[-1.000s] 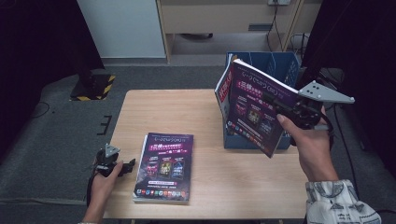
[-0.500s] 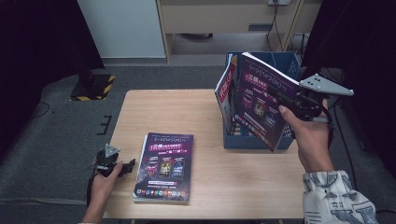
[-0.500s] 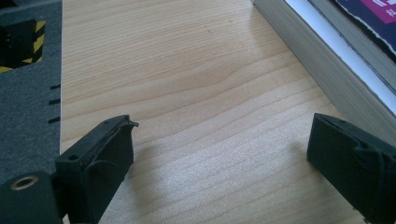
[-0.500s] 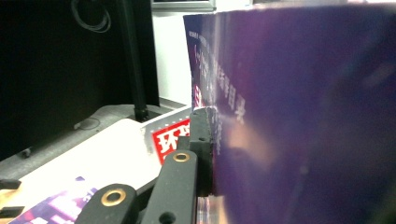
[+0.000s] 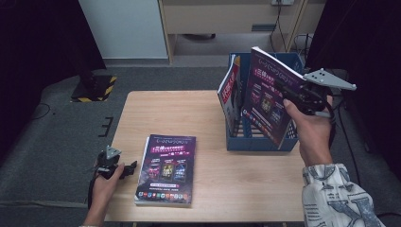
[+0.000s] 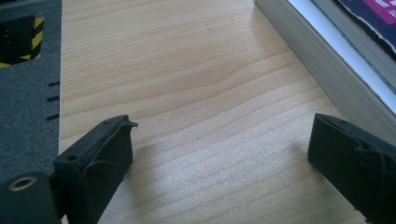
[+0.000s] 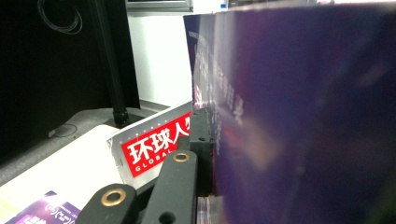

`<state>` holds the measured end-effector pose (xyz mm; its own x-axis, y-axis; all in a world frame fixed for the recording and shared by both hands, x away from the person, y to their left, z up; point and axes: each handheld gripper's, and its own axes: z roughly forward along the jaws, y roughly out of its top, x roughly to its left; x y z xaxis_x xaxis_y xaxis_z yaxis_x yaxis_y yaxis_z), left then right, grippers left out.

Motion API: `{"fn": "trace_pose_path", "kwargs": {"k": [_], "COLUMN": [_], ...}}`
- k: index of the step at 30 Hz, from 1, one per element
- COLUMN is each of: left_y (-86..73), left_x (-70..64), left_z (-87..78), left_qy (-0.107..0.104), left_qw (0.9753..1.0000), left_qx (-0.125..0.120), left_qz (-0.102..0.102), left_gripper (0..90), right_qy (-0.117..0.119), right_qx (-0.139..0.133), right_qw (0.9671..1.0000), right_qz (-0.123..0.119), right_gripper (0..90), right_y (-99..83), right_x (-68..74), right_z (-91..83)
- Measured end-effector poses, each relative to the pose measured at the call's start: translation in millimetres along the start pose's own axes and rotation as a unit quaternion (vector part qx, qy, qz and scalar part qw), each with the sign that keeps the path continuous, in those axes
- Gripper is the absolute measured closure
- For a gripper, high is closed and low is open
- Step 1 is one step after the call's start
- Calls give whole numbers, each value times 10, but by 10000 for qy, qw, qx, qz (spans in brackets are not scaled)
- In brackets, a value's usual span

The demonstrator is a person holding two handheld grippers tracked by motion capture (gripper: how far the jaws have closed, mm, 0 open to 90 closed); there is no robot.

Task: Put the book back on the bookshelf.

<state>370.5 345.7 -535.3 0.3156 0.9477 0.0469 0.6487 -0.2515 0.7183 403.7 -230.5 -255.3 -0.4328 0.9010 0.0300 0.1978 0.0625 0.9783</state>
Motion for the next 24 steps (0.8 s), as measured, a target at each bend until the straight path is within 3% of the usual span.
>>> {"fn": "trace_pose_path", "kwargs": {"k": [10,24], "left_y": [-1,-2], "left_x": [1,12], "left_z": [4,9], "left_qy": [-11,-47], "left_qw": [10000,9998], "left_qx": [3,33], "left_qz": [-90,-209], "left_gripper": [60,60], "right_qy": [-158,-190], "right_qx": [64,54], "right_qw": [9998,9998], "right_qz": [-46,-68], "right_gripper": [826,826], "right_y": [21,53], "right_x": [1,33], "right_z": [59,140]}}
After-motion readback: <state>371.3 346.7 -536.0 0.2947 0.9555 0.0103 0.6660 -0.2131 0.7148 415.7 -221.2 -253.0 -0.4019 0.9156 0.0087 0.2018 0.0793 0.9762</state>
